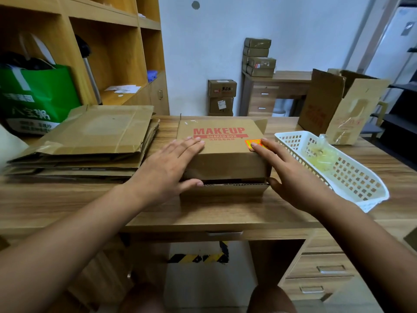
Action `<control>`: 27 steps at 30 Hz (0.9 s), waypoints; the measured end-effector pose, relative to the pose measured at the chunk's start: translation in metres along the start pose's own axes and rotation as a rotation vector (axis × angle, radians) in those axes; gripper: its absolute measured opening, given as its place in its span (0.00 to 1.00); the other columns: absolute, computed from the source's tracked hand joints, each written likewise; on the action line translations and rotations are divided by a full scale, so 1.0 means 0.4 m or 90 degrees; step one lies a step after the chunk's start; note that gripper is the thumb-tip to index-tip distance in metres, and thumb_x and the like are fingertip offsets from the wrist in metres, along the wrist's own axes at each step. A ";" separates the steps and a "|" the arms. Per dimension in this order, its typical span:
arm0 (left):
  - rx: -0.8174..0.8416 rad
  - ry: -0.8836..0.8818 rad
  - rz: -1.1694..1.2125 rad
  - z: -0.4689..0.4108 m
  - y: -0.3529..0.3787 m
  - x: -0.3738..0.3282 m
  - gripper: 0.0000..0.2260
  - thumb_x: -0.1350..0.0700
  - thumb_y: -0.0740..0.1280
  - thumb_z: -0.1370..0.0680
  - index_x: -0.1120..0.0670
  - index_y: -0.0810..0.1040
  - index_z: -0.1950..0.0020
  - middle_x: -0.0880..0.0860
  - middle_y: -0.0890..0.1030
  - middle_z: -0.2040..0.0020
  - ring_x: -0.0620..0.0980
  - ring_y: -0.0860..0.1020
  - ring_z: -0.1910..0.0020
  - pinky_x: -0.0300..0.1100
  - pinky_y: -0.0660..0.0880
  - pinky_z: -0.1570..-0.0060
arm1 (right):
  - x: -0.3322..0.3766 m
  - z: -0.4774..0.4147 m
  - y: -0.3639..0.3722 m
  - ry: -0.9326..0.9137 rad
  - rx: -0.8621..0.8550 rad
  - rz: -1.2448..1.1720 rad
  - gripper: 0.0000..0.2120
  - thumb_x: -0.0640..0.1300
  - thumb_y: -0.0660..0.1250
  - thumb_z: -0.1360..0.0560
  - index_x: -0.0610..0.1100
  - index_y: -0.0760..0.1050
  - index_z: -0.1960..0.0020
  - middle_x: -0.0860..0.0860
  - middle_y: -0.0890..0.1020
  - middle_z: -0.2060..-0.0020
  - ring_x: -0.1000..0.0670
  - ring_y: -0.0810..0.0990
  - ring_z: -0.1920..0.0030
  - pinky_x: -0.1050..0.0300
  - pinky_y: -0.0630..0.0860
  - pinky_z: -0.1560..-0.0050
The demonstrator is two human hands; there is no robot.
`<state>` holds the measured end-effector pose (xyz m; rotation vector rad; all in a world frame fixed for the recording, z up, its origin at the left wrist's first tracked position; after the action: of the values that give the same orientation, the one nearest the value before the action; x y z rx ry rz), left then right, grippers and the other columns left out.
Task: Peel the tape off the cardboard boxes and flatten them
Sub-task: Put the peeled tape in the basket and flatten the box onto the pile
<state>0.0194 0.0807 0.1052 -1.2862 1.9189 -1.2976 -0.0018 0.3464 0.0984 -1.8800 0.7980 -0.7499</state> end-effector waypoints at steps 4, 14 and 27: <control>0.000 0.006 0.003 -0.002 0.000 0.000 0.42 0.32 0.62 0.25 0.49 0.52 0.19 0.49 0.58 0.19 0.47 0.55 0.20 0.45 0.50 0.22 | 0.000 0.005 0.004 0.016 0.000 -0.001 0.43 0.38 0.70 0.22 0.60 0.48 0.18 0.55 0.48 0.18 0.48 0.59 0.21 0.57 0.61 0.27; 0.002 0.034 -0.027 0.001 -0.008 -0.015 0.45 0.34 0.67 0.28 0.51 0.53 0.18 0.50 0.59 0.20 0.48 0.56 0.21 0.45 0.48 0.22 | 0.023 0.036 -0.006 -0.053 -0.077 0.002 0.29 0.42 0.62 0.21 0.47 0.62 0.20 0.47 0.55 0.19 0.45 0.64 0.23 0.47 0.70 0.27; -0.080 0.005 0.072 -0.020 -0.077 -0.027 0.21 0.44 0.58 0.17 0.46 0.71 0.25 0.46 0.77 0.30 0.48 0.76 0.33 0.47 0.77 0.40 | 0.020 0.020 -0.055 -0.018 -0.191 -0.153 0.17 0.42 0.58 0.16 0.48 0.75 0.29 0.54 0.77 0.31 0.54 0.74 0.30 0.52 0.73 0.31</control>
<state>0.0309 0.0908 0.1351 -1.2134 2.0762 -1.1430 0.0141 0.3522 0.1167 -2.2806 0.7035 -0.7816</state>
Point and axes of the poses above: each hand's wrist, its own z-axis away from the middle knuckle, its own y-axis out of the palm, x = y × z, the point moved 6 cm from there along -z, towards the middle knuckle
